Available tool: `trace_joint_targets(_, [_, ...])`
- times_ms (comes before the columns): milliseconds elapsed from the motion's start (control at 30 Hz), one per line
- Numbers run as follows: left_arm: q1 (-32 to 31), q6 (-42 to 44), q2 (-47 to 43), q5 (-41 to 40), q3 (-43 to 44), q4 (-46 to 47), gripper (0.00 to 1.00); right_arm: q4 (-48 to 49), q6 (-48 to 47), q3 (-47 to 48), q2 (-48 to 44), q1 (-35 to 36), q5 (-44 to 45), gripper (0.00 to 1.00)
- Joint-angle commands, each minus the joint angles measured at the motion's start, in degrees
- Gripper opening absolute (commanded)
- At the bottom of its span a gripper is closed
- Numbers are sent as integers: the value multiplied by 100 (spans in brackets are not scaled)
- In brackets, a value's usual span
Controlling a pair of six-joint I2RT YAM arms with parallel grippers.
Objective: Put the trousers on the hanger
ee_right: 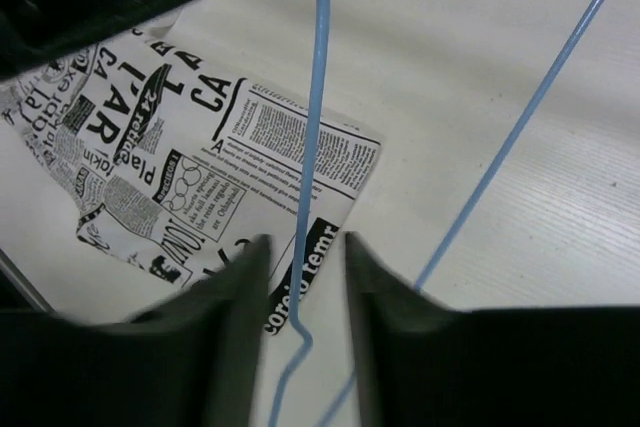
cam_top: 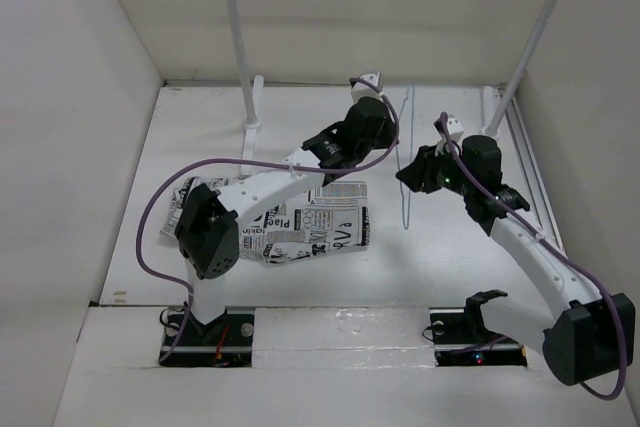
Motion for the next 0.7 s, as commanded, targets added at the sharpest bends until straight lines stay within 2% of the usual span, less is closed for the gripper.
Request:
trace_joint_targets(0, [-26, -145, -225, 140, -331, 174, 0, -9, -148, -62, -324, -28, 1, 48])
trace_joint_targets(100, [-26, -338, -602, 175, -762, 472, 0, -519, -393, -54, -517, -177, -60, 64])
trace_joint_targets(200, [-26, -707, -936, 402, -1420, 893, 0, -774, -525, -63, -667, -441, -366, 71])
trace_joint_targets(267, [-26, -961, -1113, 404, -2042, 1261, 0, -914, -684, -19, -667, -556, -745, 71])
trace_joint_targets(367, [-26, -1278, -1368, 404, -2580, 1535, 0, -915, -851, -45, -492, -556, -912, 56])
trace_joint_targets(400, [-26, -1322, -1421, 430, -2661, 1579, 0, -854, -869, -88, -396, -556, -965, 33])
trace_joint_targets(433, [-26, -1349, -1447, 421, -2740, 1597, 0, -749, -878, -132, -195, -460, -1070, 16])
trace_joint_targets(467, [-26, -1375, -1483, 430, -2923, 1615, 0, -565, -887, -150, -62, -285, -1097, 5])
trace_joint_targets(500, [-26, -1393, -1509, 413, -3021, 1641, 0, -468, -887, -150, 79, -144, -1089, 0])
trace_joint_targets(633, [-26, -1385, -1553, 220, -3530, 1729, 0, 68, -817, -71, 966, 568, -668, 1])
trace_joint_targets(667, [-26, -1393, -1562, 141, -3749, 1720, 0, 426, -738, -97, 1316, 674, -614, 4])
